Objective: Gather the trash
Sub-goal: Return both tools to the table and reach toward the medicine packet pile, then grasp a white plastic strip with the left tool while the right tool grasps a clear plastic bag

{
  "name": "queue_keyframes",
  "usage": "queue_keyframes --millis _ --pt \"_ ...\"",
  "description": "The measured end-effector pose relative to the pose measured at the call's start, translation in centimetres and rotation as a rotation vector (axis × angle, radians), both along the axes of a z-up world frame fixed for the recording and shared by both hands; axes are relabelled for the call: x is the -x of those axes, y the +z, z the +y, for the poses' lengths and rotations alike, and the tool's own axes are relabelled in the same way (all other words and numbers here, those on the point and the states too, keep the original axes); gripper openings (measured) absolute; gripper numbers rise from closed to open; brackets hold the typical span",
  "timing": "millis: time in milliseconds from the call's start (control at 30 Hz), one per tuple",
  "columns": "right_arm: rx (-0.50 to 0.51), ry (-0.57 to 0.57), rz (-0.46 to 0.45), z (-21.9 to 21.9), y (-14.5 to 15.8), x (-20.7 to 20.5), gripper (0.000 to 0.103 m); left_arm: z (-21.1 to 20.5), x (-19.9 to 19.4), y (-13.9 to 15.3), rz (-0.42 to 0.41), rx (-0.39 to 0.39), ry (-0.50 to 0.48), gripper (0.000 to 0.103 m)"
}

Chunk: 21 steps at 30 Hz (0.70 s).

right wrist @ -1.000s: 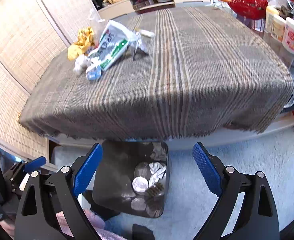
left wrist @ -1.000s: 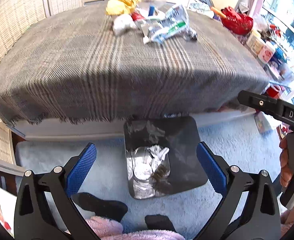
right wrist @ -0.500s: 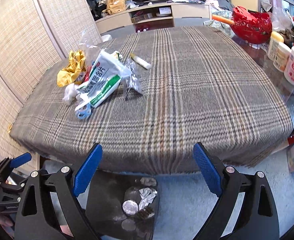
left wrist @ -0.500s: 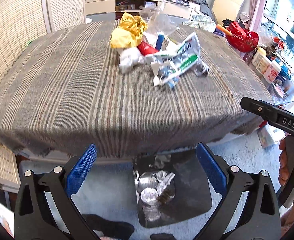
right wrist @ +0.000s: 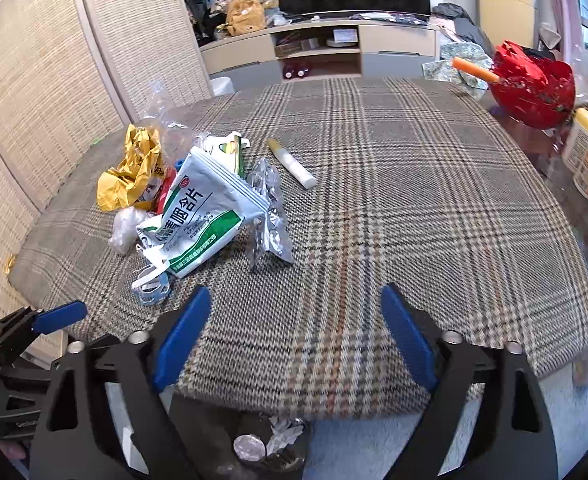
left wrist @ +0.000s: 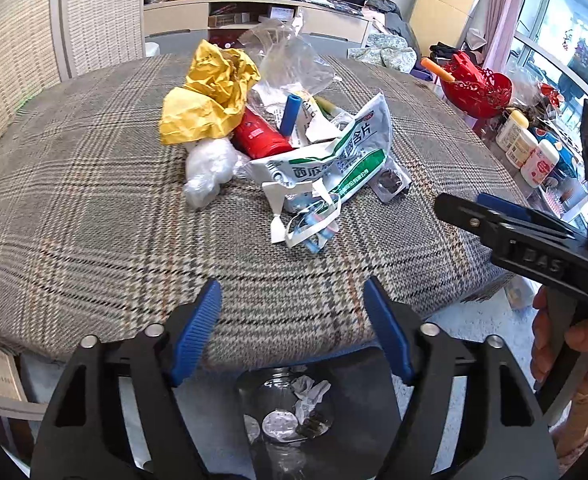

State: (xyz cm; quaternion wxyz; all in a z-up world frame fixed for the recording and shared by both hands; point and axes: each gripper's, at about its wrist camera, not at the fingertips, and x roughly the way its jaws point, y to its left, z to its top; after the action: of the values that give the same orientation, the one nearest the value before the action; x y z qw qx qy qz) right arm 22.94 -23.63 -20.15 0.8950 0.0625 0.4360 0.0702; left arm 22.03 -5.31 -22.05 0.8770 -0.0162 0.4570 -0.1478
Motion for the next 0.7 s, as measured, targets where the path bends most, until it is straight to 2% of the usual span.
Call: queue_keyframes --millis 33,100,267,333,500,567,600,633,700 --pt "0.005 0.006 0.004 0.1 -0.3 -0.5 0.061 -0.1 -0.3 -0.1 0.0 0.007 -0.001 0.062" --pt "0.01 0.015 0.003 0.3 -0.7 -1.2 0.057 -0.5 -0.9 -0.2 -0.003 0.014 -0.003 0.06" --pt "-0.018 0.032 0.001 0.8 -1.1 -2.4 0.056 -1.4 -2.2 -0.2 -0.016 0.004 -0.029 0.056" --pt "-0.019 0.035 0.009 1.0 -1.3 -3.0 0.05 -1.7 -2.7 -0.4 -0.011 0.005 -0.035 0.05" --pt "-0.027 0.051 0.029 1.3 -2.0 -4.0 0.046 -2.1 -3.9 -1.2 0.002 0.002 -0.046 0.048" --pt "-0.027 0.057 0.032 1.6 -2.2 -4.4 0.044 -2.5 -4.4 -1.6 0.01 -0.001 -0.049 0.041" --pt "-0.027 0.063 0.032 1.8 -2.2 -4.4 0.04 -2.5 -4.6 -1.8 0.015 -0.006 -0.047 0.033" --pt "-0.026 0.069 0.032 2.1 -2.2 -4.5 0.035 -2.6 -4.7 -1.9 0.01 -0.013 -0.044 0.031" --pt "-0.012 0.072 0.026 2.5 -2.2 -4.6 0.034 -2.6 -4.8 -1.8 0.005 -0.013 -0.048 0.025"
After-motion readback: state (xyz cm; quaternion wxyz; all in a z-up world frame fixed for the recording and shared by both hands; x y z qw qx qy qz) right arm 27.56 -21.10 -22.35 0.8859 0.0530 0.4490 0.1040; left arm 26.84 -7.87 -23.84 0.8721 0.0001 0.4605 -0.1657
